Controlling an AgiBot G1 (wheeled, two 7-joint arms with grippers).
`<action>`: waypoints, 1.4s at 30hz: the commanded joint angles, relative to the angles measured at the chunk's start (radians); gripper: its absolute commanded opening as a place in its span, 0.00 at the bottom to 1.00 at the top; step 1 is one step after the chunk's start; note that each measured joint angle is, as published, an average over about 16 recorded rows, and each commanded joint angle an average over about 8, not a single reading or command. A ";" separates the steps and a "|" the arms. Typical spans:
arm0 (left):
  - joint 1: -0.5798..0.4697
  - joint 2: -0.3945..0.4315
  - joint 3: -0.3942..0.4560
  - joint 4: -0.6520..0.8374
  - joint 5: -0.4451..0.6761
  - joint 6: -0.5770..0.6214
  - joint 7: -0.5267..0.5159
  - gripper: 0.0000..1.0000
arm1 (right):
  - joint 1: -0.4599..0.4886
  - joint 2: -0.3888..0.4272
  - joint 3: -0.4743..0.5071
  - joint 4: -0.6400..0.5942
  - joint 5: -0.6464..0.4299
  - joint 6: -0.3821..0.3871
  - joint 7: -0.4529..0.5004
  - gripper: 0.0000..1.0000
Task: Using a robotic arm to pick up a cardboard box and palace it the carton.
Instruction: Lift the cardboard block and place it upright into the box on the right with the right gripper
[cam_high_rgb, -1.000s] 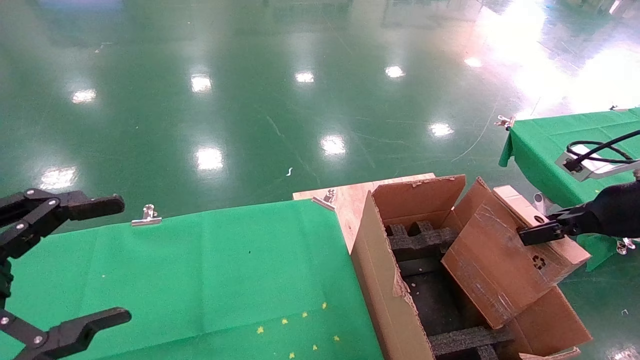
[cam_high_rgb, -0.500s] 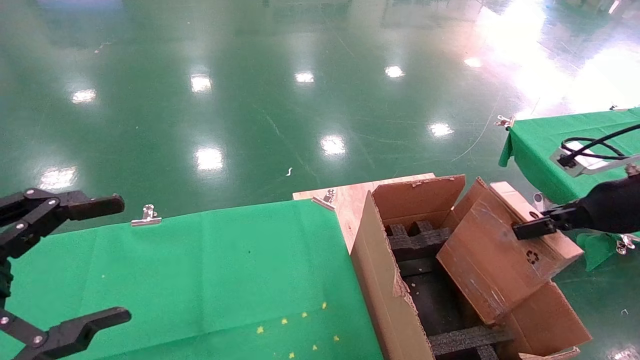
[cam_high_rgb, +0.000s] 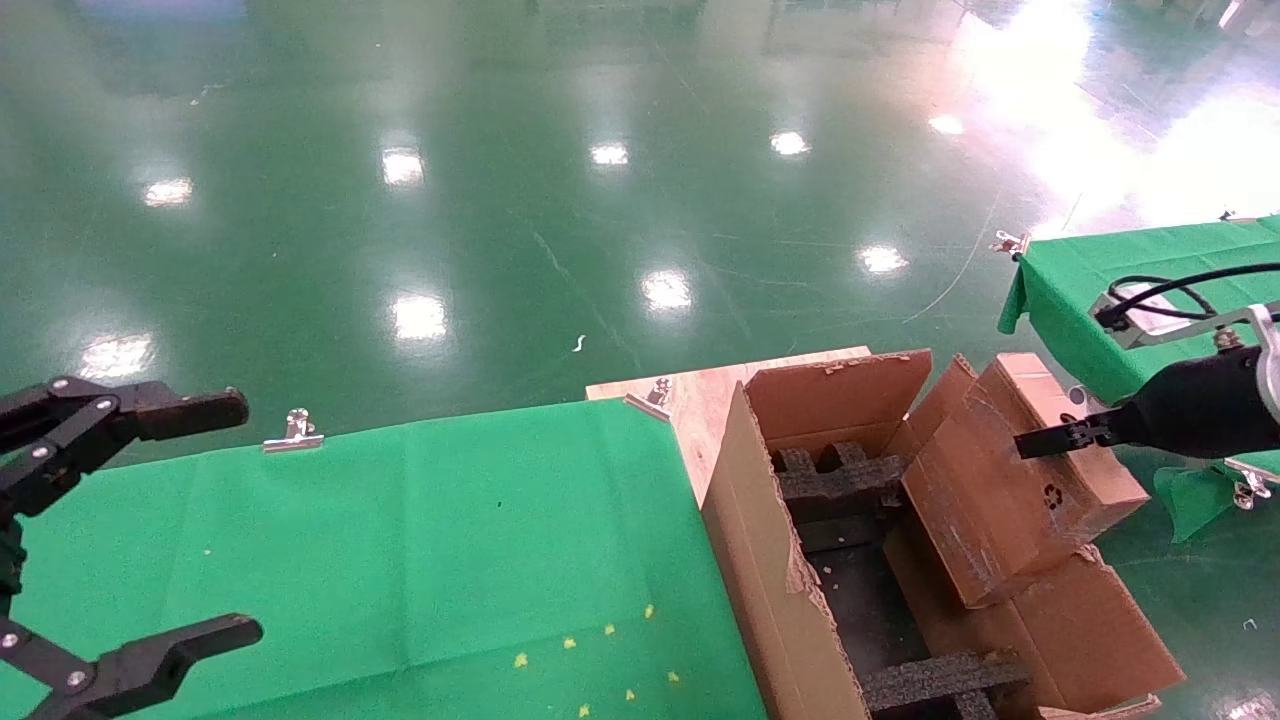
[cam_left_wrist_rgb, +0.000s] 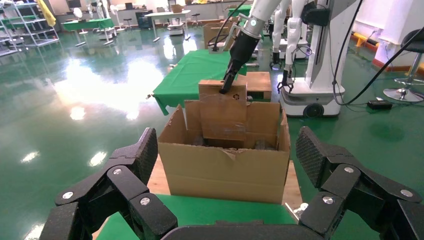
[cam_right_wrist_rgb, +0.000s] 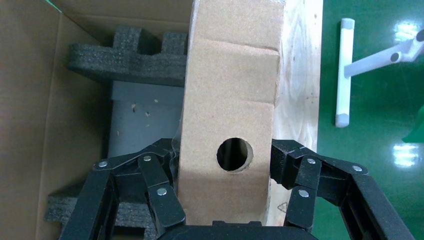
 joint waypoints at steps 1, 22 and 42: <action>0.000 0.000 0.000 0.000 0.000 0.000 0.000 1.00 | 0.001 0.010 -0.009 0.045 -0.020 0.022 0.049 0.00; 0.000 0.000 0.001 0.000 -0.001 0.000 0.000 1.00 | -0.034 0.069 -0.093 0.379 -0.257 0.184 0.421 0.00; 0.000 -0.001 0.002 0.000 -0.001 -0.001 0.001 1.00 | -0.182 -0.037 -0.131 0.300 -0.249 0.324 0.497 0.00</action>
